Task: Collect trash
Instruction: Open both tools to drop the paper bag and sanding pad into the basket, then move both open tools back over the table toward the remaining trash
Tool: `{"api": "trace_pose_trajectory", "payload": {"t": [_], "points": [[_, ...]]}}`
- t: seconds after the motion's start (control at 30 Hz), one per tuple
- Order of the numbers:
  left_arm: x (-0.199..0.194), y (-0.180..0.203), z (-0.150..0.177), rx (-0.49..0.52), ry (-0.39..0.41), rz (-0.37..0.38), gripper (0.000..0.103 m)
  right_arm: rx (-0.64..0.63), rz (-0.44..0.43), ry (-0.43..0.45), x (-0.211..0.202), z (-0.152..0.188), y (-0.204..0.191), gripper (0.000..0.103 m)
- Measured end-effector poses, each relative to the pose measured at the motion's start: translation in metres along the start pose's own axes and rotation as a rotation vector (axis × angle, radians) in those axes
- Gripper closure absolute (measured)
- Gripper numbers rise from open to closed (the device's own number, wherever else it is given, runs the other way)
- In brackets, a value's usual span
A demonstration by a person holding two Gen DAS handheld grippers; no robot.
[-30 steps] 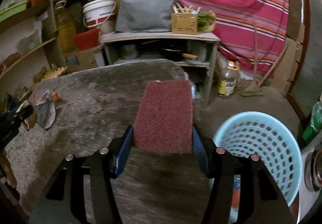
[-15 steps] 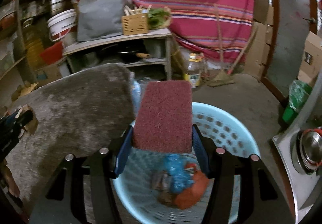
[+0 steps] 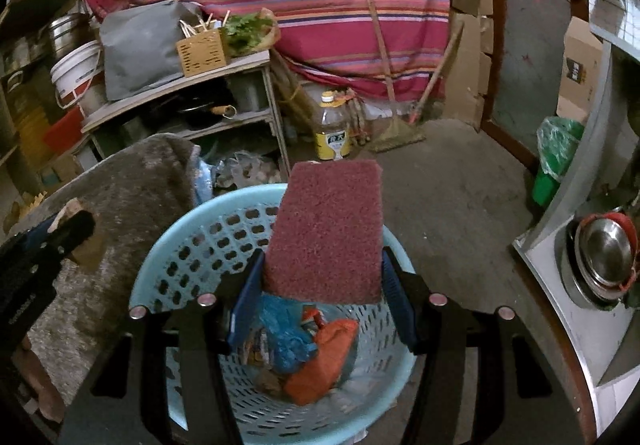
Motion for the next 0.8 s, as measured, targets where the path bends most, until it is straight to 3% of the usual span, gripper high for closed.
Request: {"api": "trace_pose_trajectory", "payload": {"t": [0.2, 0.3, 0.43, 0.67, 0.77, 0.8], "points": [[0.003, 0.029, -0.010, 0.030, 0.007, 0.048, 0.059, 0.011, -0.003, 0.000, 0.000, 0.001, 0.006, 0.046], [0.003, 0.028, -0.016, 0.032, 0.014, 0.052, 0.033, 0.010, -0.004, -0.006, 0.002, 0.001, 0.006, 0.046], [-0.004, 0.015, -0.019, 0.013, 0.040, 0.016, 0.014, 0.004, -0.004, -0.017, 0.006, 0.002, 0.002, 0.046], [-0.013, -0.026, -0.013, -0.015, 0.054, -0.062, 0.006, -0.021, 0.004, -0.023, 0.014, 0.002, -0.018, 0.045], [-0.018, -0.047, -0.010, -0.028, 0.054, -0.090, 0.006, -0.036, 0.046, -0.005, 0.017, 0.000, -0.028, 0.040], [-0.020, -0.054, -0.009, -0.031, 0.054, -0.097, 0.006, -0.042, 0.068, 0.009, 0.017, -0.001, -0.031, 0.023]]}}
Point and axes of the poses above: each gripper's, at about its wrist camera, not at the fingertips, and x roughly the way its jaws point, y to its right, z to its underside, the point moved 5 cm from there along x, roughly the way its jaws point, and after that the axes turned 12 degrees about -z, right-handed, at the moved point
